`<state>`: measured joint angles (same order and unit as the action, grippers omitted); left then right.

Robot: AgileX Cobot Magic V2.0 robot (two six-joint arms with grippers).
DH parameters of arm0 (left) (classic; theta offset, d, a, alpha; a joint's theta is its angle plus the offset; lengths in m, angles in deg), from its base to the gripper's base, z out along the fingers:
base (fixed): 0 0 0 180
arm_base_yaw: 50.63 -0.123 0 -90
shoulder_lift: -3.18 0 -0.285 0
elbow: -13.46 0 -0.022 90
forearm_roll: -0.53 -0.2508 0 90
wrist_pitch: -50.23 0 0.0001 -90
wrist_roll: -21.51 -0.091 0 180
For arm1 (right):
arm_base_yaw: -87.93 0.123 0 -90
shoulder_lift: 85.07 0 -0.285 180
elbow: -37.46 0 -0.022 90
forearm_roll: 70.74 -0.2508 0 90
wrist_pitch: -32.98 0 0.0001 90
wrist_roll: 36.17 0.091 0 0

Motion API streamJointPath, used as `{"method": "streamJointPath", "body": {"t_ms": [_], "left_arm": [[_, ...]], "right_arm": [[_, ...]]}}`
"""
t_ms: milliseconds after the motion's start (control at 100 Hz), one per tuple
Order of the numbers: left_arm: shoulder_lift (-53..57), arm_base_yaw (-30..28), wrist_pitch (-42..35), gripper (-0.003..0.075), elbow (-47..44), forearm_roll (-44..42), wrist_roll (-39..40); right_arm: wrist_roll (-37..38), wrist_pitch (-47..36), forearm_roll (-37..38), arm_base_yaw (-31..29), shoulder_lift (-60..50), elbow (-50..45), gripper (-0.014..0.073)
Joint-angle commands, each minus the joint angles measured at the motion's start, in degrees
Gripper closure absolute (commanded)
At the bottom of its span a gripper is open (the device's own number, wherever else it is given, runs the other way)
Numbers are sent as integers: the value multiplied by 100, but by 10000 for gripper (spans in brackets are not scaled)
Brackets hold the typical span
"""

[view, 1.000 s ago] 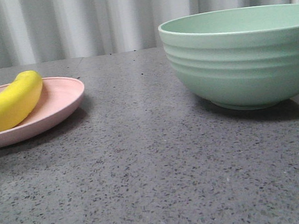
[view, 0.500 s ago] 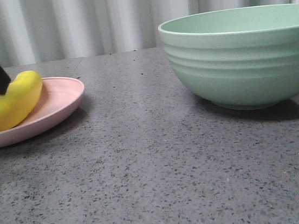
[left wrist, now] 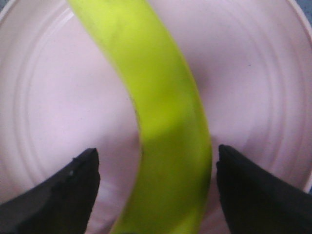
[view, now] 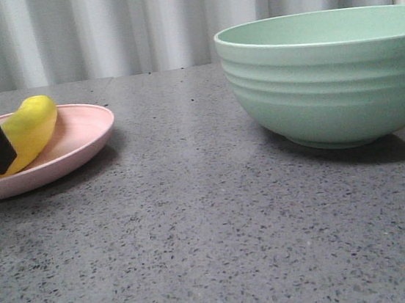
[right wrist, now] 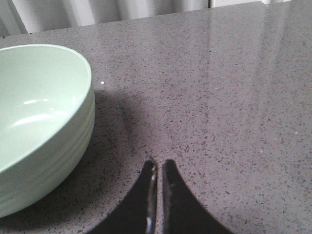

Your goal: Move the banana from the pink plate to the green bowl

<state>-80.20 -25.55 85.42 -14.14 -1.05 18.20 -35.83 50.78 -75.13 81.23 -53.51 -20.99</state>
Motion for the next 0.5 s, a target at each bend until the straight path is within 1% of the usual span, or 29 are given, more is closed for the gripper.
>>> {"method": "streamJointPath", "body": {"t_ms": [0, 190, 240, 420, 490], "left_arm": [[116, 56, -297, 302, 199, -24, -6], [-17, 56, -286, 430, 199, -24, -6], [-64, 56, -286, 443, 211, -24, -6], [-163, 56, -286, 447, 211, -24, -6], [-173, 56, -286, 480, 211, -24, -6]], "right_arm": [[-34, -464, 12, 14, 75, 214, 666], [-34, -464, 12, 14, 75, 214, 666], [-34, -464, 12, 14, 75, 214, 666], [-34, -464, 12, 14, 75, 214, 666], [-34, -464, 12, 14, 75, 214, 666]]}}
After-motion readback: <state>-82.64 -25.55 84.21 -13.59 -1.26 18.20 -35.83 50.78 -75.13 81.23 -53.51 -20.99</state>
